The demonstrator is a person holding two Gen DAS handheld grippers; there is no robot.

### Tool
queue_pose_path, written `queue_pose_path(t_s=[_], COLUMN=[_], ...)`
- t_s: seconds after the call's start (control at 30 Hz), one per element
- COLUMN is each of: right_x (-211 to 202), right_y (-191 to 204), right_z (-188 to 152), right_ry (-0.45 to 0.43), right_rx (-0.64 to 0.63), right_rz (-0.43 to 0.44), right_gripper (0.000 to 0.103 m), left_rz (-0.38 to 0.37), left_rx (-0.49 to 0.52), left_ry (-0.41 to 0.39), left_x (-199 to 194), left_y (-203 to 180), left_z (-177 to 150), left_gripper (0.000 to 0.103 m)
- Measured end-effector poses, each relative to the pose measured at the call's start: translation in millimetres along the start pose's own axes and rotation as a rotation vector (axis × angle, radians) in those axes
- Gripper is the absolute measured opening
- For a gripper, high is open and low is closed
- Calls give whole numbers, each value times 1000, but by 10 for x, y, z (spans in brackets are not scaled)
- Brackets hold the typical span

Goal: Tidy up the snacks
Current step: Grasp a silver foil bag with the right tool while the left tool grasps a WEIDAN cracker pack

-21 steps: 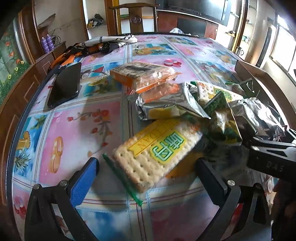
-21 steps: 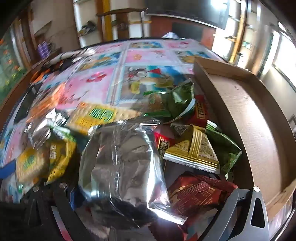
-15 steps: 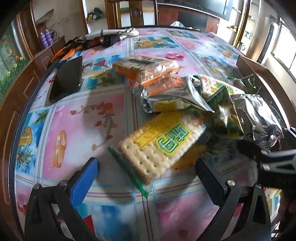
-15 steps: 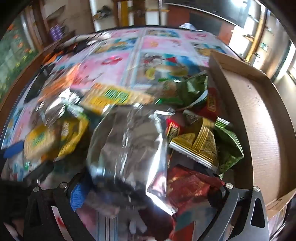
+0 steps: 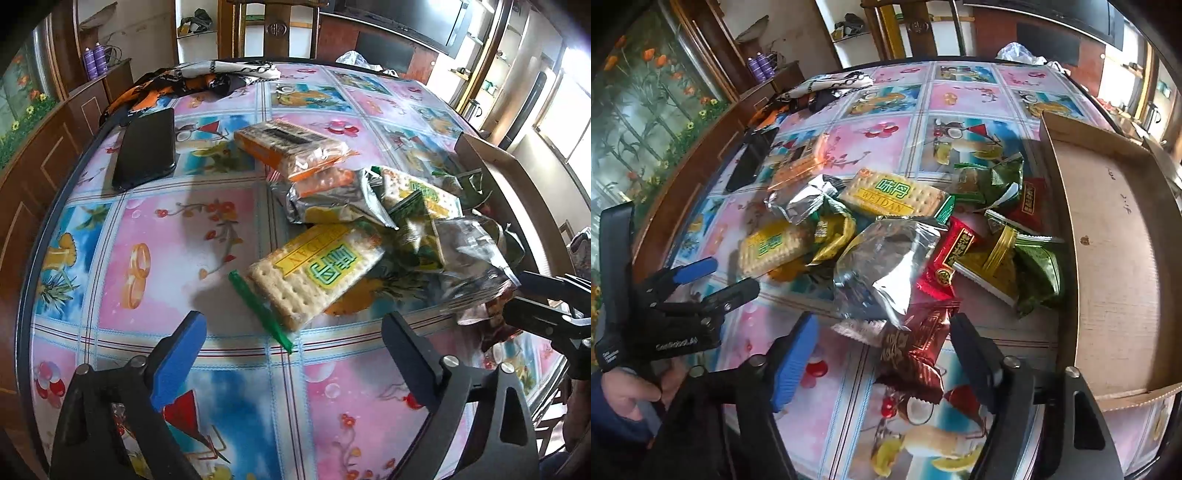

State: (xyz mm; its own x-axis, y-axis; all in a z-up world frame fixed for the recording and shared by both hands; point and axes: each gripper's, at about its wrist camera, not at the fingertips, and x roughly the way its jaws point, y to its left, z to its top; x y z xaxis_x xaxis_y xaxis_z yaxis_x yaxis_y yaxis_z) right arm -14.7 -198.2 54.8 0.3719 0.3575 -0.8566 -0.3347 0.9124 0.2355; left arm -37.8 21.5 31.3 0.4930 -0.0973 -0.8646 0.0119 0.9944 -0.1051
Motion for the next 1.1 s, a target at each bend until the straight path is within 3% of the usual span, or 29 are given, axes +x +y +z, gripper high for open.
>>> queue_pose_path(t_s=[0.2, 0.33, 0.57, 0.7, 0.77, 1.1], right_x=[-222, -208, -42, 151, 265, 612], right_y=[-183, -307, -178, -86, -30, 184], right_z=[93, 167, 330, 432, 467, 475], right_ry=[-53, -31, 24, 61, 87, 147], right_rx=[80, 140, 130, 110, 85, -41], right_rz=[64, 82, 120, 95, 67, -60], right_gripper=[77, 72, 71, 71, 64, 61], left_rz=[-14, -22, -23, -18, -14, -30], left_rx=[0, -12, -43, -31, -23, 72], left_ry=[-7, -4, -10, -16, -15, 15], left_x=[-70, -88, -132, -163, -168, -59], left_y=[-23, 38, 202, 255, 274, 201], left_z=[29, 27, 68, 88, 99, 198], left_gripper=[84, 81, 78, 78, 78, 78])
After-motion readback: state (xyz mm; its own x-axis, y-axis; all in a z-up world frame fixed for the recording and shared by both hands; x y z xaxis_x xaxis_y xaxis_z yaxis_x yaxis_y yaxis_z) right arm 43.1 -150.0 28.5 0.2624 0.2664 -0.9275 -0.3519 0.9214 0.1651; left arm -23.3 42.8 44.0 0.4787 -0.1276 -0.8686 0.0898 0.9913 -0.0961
